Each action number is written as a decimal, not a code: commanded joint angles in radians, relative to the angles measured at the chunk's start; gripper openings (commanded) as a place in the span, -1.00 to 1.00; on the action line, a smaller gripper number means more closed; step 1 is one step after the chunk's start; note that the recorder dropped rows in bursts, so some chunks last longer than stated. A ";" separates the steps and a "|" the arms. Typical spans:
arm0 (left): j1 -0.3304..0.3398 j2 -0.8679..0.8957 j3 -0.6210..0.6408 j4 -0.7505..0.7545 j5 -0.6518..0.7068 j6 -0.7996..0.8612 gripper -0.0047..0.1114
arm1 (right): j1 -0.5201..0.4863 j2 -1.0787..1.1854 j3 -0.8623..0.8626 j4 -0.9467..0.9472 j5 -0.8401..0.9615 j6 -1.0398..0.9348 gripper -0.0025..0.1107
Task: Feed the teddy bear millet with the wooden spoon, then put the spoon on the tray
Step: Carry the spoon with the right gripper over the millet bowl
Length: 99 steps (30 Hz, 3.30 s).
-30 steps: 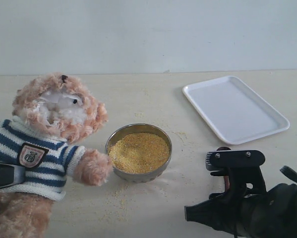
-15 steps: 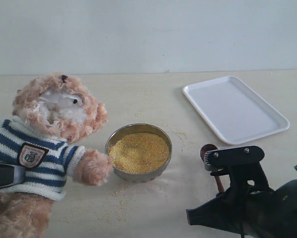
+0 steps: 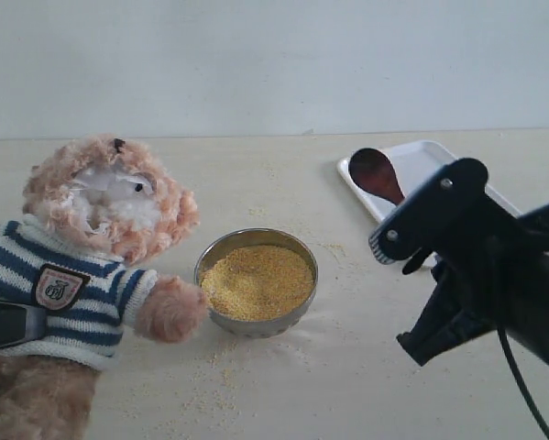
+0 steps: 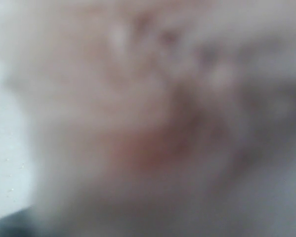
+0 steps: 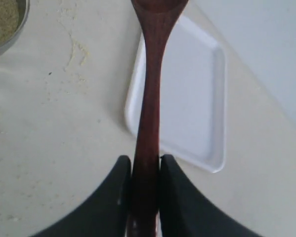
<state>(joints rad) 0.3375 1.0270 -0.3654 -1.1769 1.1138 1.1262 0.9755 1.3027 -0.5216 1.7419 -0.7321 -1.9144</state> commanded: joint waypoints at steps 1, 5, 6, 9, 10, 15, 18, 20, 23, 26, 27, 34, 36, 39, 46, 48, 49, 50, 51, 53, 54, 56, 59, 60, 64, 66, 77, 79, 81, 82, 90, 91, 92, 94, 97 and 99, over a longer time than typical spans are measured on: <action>0.002 -0.008 0.002 -0.021 0.009 -0.004 -0.83 | 0.002 -0.005 -0.103 0.002 -0.060 -0.214 -0.92; 0.002 -0.008 0.002 -0.021 0.009 -0.004 -0.83 | 0.002 0.014 -0.204 0.002 -0.112 -0.214 -0.92; 0.002 -0.008 0.002 -0.021 0.009 -0.004 -0.83 | 0.002 0.019 -0.217 0.002 -0.100 -0.214 -0.92; 0.002 -0.008 0.002 -0.021 0.009 -0.004 -0.83 | 0.002 0.035 -0.222 0.002 -0.036 -0.199 -0.93; 0.002 -0.008 0.002 -0.021 0.009 -0.004 -0.83 | 0.002 0.035 -0.222 0.002 -0.010 -0.165 -0.93; 0.002 -0.008 0.002 -0.021 0.008 -0.004 -0.83 | -0.008 0.035 -0.220 0.002 0.144 0.034 -0.93; 0.002 -0.008 0.002 -0.021 0.008 -0.004 -0.83 | -0.019 0.035 -0.220 0.002 0.162 0.082 -0.93; 0.002 -0.008 0.002 -0.021 0.008 -0.004 -0.83 | -0.019 0.035 -0.216 0.002 0.149 0.080 -0.93; 0.002 -0.008 0.002 -0.021 0.008 -0.004 -0.83 | -0.019 0.035 -0.198 0.002 0.146 0.082 -0.93; 0.002 -0.008 0.002 -0.021 0.008 -0.004 -0.83 | -0.019 0.035 -0.168 0.002 0.158 0.106 -0.93; 0.002 -0.008 0.002 -0.021 0.008 -0.004 -0.83 | -0.019 0.035 -0.160 0.002 0.160 0.108 -0.93; 0.002 -0.008 0.002 -0.021 0.008 -0.004 -0.83 | -0.080 0.029 -0.141 0.002 0.193 0.023 -0.93; 0.002 -0.008 0.002 -0.021 0.008 -0.004 -0.83 | -0.100 0.022 -0.134 0.002 0.211 0.015 -0.93; 0.002 -0.008 0.002 -0.021 0.008 -0.004 -0.83 | -0.108 0.017 -0.114 0.002 0.225 -0.051 -0.93; 0.002 -0.008 0.002 -0.021 0.008 -0.004 -0.83 | -0.108 0.017 -0.082 -0.098 0.214 0.151 -0.93; 0.002 -0.008 0.002 -0.021 0.008 -0.001 -0.83 | -0.108 0.011 -0.056 -0.218 0.234 0.358 -0.93; 0.002 -0.008 0.002 -0.021 0.008 -0.001 -0.83 | -0.108 0.012 -0.038 -0.281 0.264 0.452 -0.93; 0.002 -0.008 0.002 -0.021 0.008 -0.001 -0.83 | -0.108 0.012 -0.031 -0.326 0.292 0.502 -0.93; 0.002 -0.008 0.002 -0.021 0.008 -0.001 -0.83 | -0.110 0.012 -0.016 -0.440 0.352 0.636 -0.93; 0.002 -0.008 0.002 -0.021 0.008 -0.001 -0.83 | -0.145 0.011 -0.011 -0.669 0.507 0.940 -0.93; 0.002 -0.008 0.002 -0.021 0.008 -0.001 -0.83 | -0.175 0.011 -0.011 -0.868 0.588 1.160 -0.93; 0.002 -0.008 0.002 -0.021 0.008 -0.001 -0.83 | -0.236 0.005 -0.011 -1.116 0.698 1.421 -0.93; 0.002 -0.008 0.002 -0.021 0.008 -0.001 -0.83 | -0.283 -0.012 -0.011 -1.222 0.802 1.464 -0.93; 0.002 -0.008 0.002 -0.021 0.008 -0.001 -0.83 | -0.288 -0.019 -0.014 -1.248 0.824 1.469 -0.93; 0.002 -0.008 0.002 -0.021 0.008 -0.001 -0.83 | -0.288 -0.027 -0.070 -1.449 0.940 1.599 -0.93; 0.002 -0.008 0.002 -0.021 0.008 -0.001 -0.83 | -0.288 -0.027 -0.119 -1.663 1.021 1.772 -0.93; 0.002 -0.008 0.002 -0.021 0.008 -0.001 -0.83 | -0.175 -0.023 -0.366 -2.192 1.482 1.934 -0.93; 0.002 -0.008 0.002 -0.021 0.008 -0.001 -0.83 | -0.126 -0.011 -0.392 -2.249 1.531 1.936 -0.93; 0.002 -0.008 0.002 -0.021 0.008 -0.001 -0.83 | -0.062 0.013 -0.410 -2.350 1.589 1.975 -0.93; 0.002 -0.008 0.002 -0.021 0.008 -0.001 -0.83 | -0.031 0.032 -0.419 -2.400 1.625 1.993 -0.93; 0.002 -0.008 0.002 -0.021 0.008 -0.001 -0.83 | 0.116 0.199 -0.469 -2.594 1.788 2.014 -0.93; 0.002 -0.008 0.002 -0.021 0.008 -0.001 -0.83 | 0.128 0.212 -0.469 -2.606 1.788 2.014 -0.93; 0.002 -0.008 0.002 -0.021 0.008 -0.001 -0.83 | 0.139 0.221 -0.469 -2.615 1.791 2.014 -0.93; 0.002 -0.008 0.002 -0.021 0.008 -0.001 -0.83 | 0.154 0.245 -0.469 -2.633 1.799 2.014 -0.93; 0.002 -0.008 0.002 -0.021 0.008 -0.001 -0.83 | 0.154 0.281 -0.469 -2.671 1.809 2.014 -0.93; 0.002 -0.008 0.002 -0.021 0.008 -0.001 -0.83 | 0.154 0.304 -0.469 -2.713 1.822 2.014 -0.93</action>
<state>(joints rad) 0.3375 1.0270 -0.3654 -1.1769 1.1121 1.1262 1.1263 1.5807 -0.9838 -0.9081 1.0673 0.0926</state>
